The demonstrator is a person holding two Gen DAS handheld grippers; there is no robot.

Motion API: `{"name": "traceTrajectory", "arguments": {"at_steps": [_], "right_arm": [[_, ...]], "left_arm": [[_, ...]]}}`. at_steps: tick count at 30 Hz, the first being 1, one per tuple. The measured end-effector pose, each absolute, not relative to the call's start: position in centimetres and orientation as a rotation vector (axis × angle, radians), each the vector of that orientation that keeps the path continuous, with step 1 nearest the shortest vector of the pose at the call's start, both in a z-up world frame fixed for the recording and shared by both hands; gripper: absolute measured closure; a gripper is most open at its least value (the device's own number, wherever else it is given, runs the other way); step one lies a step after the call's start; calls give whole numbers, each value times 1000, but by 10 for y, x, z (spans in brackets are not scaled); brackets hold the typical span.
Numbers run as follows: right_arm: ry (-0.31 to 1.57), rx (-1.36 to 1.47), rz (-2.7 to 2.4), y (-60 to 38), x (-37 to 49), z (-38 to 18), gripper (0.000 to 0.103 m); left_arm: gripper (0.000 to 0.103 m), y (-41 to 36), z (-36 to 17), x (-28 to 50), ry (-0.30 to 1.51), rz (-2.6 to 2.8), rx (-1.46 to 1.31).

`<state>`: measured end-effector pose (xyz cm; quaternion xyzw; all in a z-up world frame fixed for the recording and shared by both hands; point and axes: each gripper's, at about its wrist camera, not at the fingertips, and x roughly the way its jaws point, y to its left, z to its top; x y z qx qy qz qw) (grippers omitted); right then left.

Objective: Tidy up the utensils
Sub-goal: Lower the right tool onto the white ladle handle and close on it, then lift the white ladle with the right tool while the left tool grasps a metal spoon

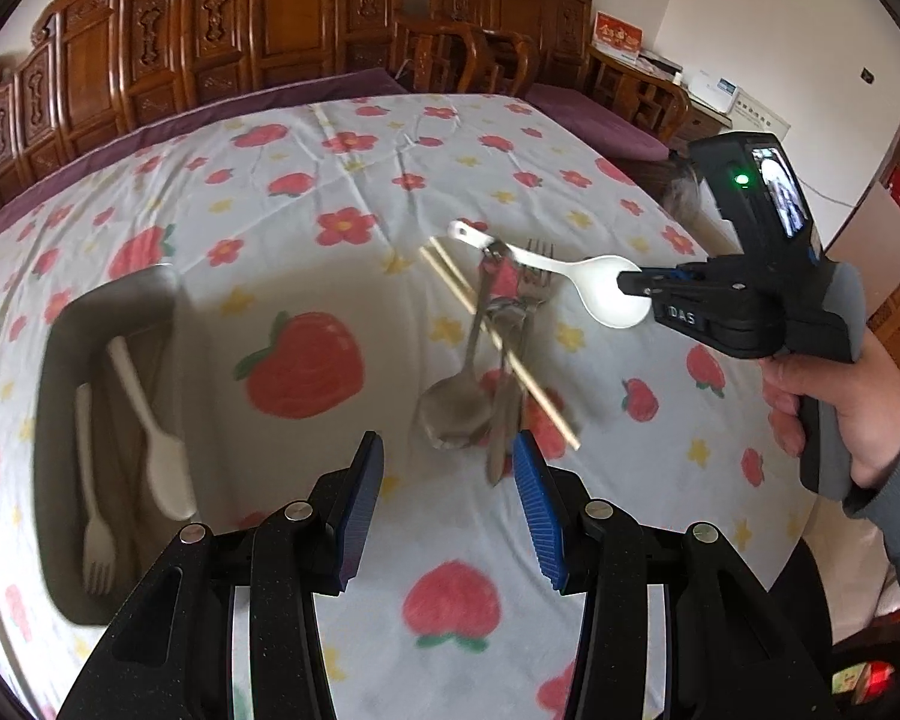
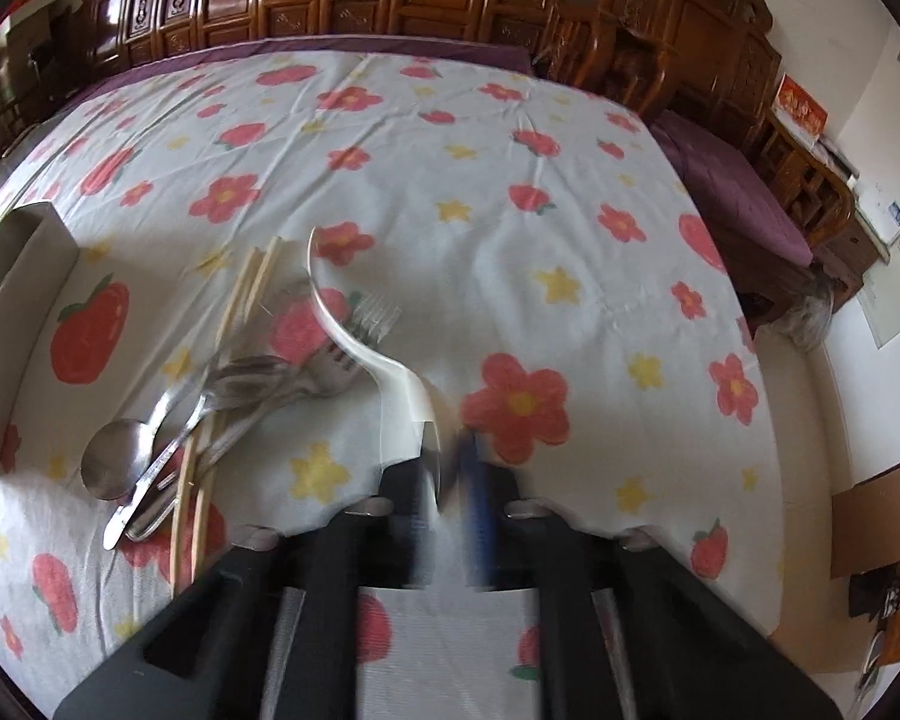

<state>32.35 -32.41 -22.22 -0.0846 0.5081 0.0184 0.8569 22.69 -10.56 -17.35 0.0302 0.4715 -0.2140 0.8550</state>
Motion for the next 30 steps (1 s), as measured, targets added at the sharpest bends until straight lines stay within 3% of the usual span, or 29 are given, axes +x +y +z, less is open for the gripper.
{"name": "traceTrajectory", "arguments": {"at_steps": [9,14,23,30], "right_arm": [[1074,-56,38,-364,308,-215,99],[1058,-5,45,-382,295,-209,99],[1035,56,80,-390,283,-205,98],[1030,68,113,-384,282,-206,98]], "left_arm": [[61,-146,-187,255,1013,-491,83],[77,-162,-202,274,1051,-501,85],[96,-178,-225,288,1119,-496,156],[99,-177,-234,291,1143,-483,151]]}}
